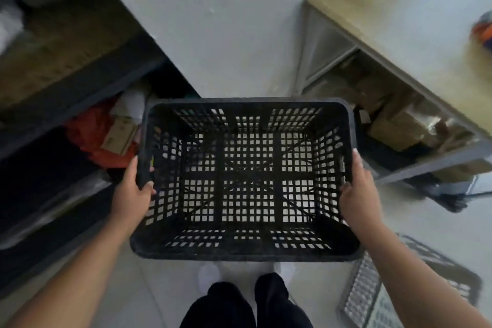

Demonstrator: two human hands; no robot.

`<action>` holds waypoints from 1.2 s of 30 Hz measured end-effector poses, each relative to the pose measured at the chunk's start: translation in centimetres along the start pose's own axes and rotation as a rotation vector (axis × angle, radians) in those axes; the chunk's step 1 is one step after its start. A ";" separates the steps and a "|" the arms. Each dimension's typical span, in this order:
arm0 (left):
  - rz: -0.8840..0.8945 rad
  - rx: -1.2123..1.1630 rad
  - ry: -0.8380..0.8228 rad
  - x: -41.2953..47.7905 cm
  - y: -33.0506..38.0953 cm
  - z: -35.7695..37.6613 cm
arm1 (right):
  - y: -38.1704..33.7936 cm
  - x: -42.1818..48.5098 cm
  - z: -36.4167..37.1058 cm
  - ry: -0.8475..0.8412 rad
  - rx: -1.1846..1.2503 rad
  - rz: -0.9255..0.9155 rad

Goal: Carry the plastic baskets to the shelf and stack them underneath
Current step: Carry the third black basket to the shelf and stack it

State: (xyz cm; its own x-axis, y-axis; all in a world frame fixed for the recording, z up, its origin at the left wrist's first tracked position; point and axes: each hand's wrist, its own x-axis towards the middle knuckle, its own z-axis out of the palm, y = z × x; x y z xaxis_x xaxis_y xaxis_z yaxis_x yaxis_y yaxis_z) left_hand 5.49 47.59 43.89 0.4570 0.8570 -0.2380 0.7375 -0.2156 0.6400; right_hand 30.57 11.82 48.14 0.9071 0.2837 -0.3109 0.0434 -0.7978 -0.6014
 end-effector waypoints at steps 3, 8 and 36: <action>-0.094 -0.024 0.115 -3.9 -3.8 -8.8 | -7.9 -3.6 1.7 -0.044 -0.078 -0.140; -0.239 -0.092 0.304 -12.4 -13.3 -22.8 | -19.4 -12.4 7.8 -0.122 -0.129 -0.376; -1.072 -0.271 1.292 -56.6 -54.7 -58.5 | -60.8 -70.0 55.4 -0.949 -0.176 -1.498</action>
State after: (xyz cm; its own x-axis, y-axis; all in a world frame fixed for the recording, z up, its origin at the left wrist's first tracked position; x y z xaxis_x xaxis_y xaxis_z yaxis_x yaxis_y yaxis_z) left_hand -89.82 38.22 65.09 -0.9260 0.3776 0.0044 0.2614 0.6326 0.7290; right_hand -58.71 69.90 65.67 -0.4721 0.8795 0.0604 0.6228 0.3813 -0.6832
